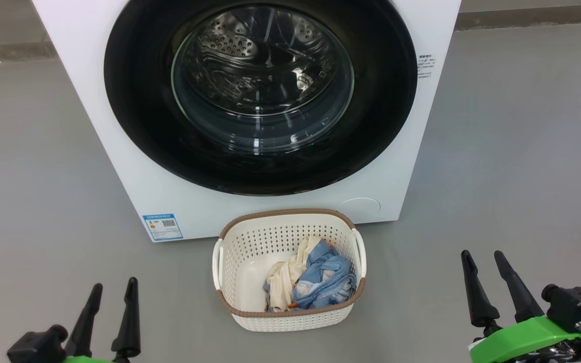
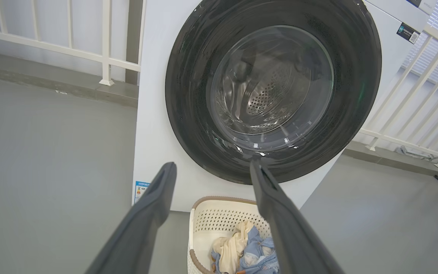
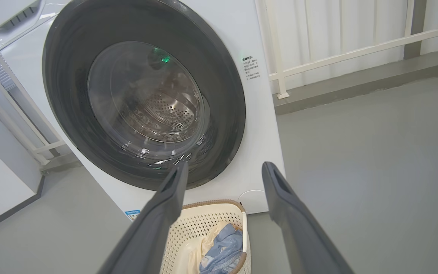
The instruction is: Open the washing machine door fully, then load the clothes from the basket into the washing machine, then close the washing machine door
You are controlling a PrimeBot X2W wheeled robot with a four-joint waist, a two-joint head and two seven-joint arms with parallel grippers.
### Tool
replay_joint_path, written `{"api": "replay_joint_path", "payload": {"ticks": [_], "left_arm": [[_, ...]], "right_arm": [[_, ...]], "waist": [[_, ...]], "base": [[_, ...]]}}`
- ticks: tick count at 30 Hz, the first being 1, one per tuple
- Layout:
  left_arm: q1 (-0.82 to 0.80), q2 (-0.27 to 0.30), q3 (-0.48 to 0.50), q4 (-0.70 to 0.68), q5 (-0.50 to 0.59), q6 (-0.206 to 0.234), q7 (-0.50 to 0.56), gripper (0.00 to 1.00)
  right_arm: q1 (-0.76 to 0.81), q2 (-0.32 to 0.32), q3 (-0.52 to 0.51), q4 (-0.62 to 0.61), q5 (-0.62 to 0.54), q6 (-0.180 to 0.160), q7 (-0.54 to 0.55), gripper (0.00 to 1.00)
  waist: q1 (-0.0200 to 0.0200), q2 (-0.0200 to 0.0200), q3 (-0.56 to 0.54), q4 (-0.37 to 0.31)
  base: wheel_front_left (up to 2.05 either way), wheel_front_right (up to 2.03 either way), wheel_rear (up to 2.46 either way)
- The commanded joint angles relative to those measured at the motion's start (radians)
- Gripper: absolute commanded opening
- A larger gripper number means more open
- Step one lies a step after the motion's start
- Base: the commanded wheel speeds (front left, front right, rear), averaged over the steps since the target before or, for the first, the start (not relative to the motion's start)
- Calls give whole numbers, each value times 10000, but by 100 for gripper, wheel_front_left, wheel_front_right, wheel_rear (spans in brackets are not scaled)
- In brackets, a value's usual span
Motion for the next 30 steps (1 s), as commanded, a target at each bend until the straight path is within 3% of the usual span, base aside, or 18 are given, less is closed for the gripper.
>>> {"api": "replay_joint_path", "payload": {"ticks": [1,19,30], "left_arm": [[-186,237,249,-249,342,-34,-160,100],[-193,265,327,-98,2150,-38,-659,100],[-203,82,653,164,2236,-39,-671,100]], "right_arm": [[-447,-129,267,-314,-401,-8,-147,100],[-506,-91,270,-366,-2345,-9,-644,100],[-499,61,-115,-267,-2331,-9,-655,100]], "waist": [[-1,0,-5,4],[-1,0,10,142],[-1,0,11,125]], "base": [[0,0,0],[0,0,0],[0,0,0]]}}
